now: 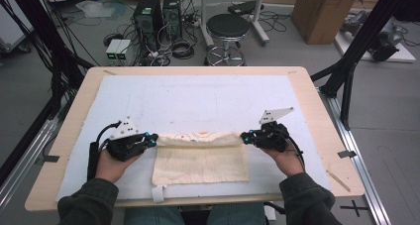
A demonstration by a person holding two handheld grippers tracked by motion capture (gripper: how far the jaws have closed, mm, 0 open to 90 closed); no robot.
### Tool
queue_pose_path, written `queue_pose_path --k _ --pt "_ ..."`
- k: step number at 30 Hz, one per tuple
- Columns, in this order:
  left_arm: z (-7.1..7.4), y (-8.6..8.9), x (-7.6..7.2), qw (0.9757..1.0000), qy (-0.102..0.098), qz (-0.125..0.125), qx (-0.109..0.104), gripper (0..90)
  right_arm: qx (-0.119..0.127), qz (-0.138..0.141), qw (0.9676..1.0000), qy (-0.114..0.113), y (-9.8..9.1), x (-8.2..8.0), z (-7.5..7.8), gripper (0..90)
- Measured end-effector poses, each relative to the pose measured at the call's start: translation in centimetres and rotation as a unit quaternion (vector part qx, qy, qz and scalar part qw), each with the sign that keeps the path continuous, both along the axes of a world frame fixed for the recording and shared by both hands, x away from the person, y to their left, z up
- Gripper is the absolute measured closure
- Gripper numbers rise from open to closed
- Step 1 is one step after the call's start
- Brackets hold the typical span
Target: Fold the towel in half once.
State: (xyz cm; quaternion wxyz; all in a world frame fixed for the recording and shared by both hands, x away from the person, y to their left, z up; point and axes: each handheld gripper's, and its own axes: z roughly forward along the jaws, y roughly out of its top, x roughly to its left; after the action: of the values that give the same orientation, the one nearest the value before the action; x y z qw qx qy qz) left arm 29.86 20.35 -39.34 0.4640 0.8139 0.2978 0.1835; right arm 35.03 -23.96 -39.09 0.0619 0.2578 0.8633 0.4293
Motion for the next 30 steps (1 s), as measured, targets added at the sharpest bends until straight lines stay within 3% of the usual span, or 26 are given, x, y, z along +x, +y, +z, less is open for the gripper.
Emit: queue_pose_path --k 21,30 --pt "-1.8 0.1 -3.1 0.9996 0.003 -0.027 0.006 86.7 -0.009 0.008 0.9999 0.004 -0.3 -2.9 -1.8 84.3" --pt "-2.4 -0.4 -4.1 0.9986 0.002 -0.049 0.020 86.7 -0.008 0.007 0.9999 0.000 -0.6 -3.7 -2.3 84.1"
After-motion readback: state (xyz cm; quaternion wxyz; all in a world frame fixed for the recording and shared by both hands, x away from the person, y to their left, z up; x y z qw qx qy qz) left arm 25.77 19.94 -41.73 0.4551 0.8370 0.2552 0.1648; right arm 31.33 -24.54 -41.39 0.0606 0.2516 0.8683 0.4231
